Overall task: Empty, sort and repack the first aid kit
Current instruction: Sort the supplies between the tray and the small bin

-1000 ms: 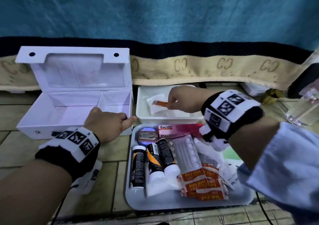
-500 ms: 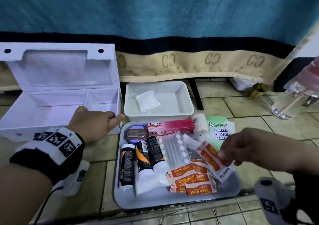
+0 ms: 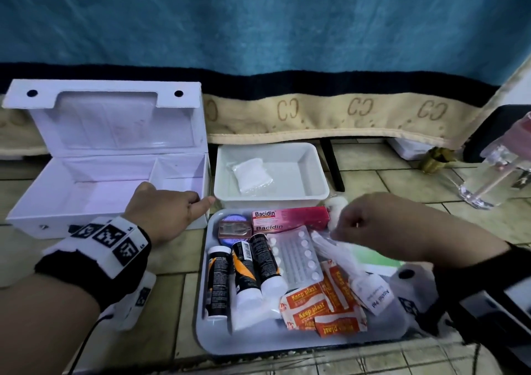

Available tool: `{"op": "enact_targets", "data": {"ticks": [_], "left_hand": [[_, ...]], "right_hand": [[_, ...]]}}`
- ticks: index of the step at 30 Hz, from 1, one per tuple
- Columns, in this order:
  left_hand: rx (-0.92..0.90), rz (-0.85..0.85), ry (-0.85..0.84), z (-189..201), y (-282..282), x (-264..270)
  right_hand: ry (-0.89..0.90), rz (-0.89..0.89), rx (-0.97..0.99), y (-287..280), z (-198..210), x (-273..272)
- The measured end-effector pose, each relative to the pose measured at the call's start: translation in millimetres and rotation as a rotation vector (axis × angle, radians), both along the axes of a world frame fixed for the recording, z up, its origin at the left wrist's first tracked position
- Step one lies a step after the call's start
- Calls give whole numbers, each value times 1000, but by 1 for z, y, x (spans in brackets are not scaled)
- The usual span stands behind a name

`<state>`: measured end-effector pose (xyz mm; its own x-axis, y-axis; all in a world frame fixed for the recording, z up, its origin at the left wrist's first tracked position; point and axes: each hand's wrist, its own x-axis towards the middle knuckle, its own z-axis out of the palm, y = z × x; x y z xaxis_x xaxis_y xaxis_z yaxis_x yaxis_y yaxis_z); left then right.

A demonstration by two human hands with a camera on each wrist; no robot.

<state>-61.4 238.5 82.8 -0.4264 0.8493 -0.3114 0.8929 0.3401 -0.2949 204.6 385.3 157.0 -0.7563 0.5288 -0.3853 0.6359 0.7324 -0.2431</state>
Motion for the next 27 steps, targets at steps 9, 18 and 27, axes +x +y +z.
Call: {"op": "enact_targets", "data": {"ticks": [9, 18, 27], "left_hand": [[39, -11, -39, 3, -2, -1], [154, 48, -57, -5, 0, -5], [184, 101, -113, -6, 0, -4]], "right_hand": [[-129, 414, 85, 2, -32, -146], [-291, 358, -88, 7, -33, -166], [67, 275, 7, 24, -7, -141]]}}
